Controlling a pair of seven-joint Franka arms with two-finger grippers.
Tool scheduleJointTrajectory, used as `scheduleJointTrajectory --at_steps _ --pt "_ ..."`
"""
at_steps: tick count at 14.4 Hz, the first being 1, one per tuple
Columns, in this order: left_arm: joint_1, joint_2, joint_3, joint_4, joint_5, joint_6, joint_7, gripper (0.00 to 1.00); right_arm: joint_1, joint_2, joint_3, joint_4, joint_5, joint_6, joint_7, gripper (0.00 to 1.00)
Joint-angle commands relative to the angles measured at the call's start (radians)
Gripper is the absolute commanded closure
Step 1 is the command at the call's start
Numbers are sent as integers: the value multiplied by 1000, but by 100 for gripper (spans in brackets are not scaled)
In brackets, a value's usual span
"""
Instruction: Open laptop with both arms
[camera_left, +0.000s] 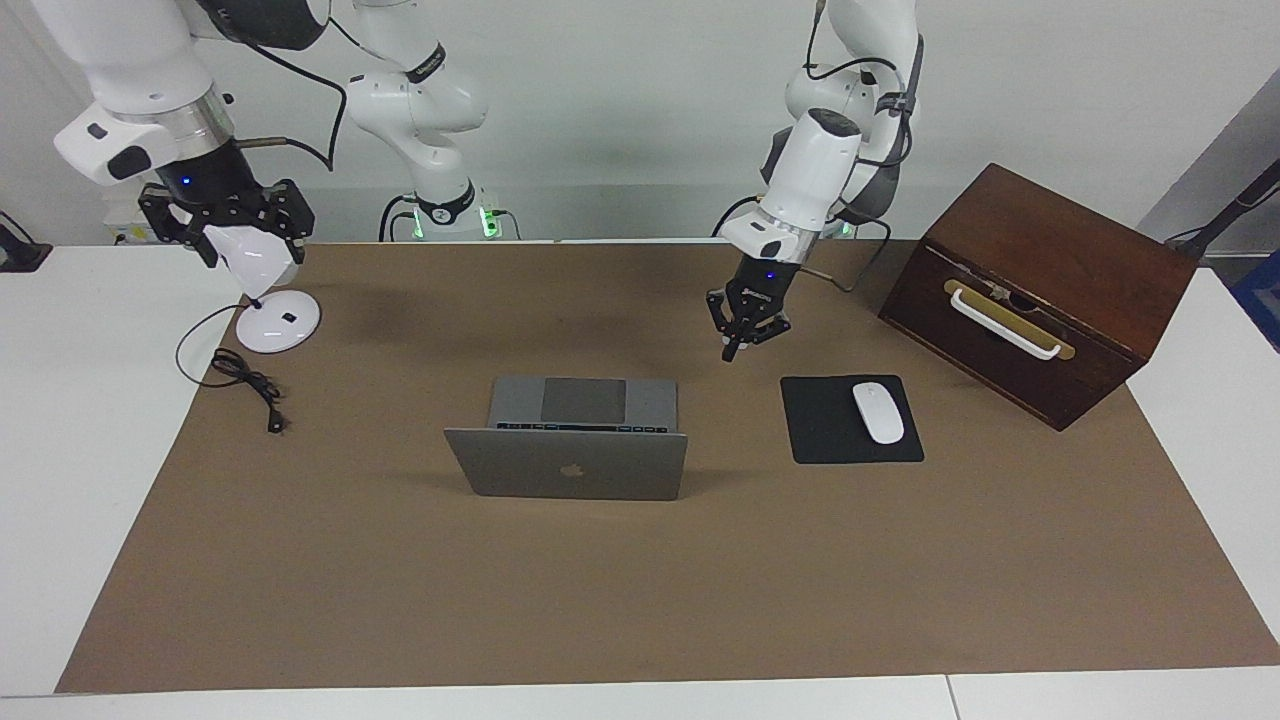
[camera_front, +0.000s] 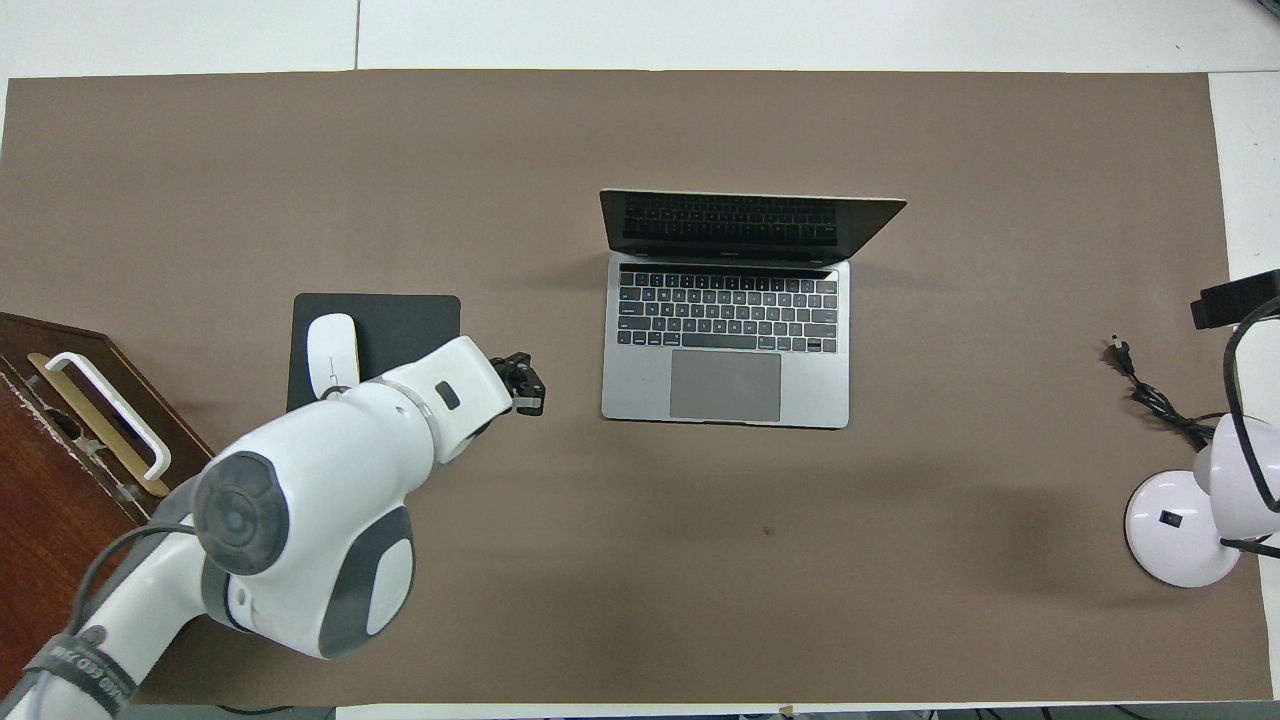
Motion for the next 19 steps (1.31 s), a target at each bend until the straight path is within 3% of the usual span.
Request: scheduleJointTrajectory --at_steps 1,8,11,12,14,19 --pt "68 -44 -6 63 -5 -161 64 100 -23 -26 14 -32 14 42 26 0" --pt "176 -130 -6 110 113 -382 92 100 -41 -27 14 -32 65 7 78 0" --pt "240 -133 -6 169 121 -486 127 100 -41 -27 14 -32 73 5 98 0" --pt "246 -130 -6 186 133 -516 130 85 -40 -27 16 -34 73 5 110 0" --pt "271 -129 -6 202 150 -542 119 0 -34 -30 17 -38 74 3 127 0" --pt "372 -130 -6 212 152 -571 121 0 -31 -32 17 -38 74 5 141 0"
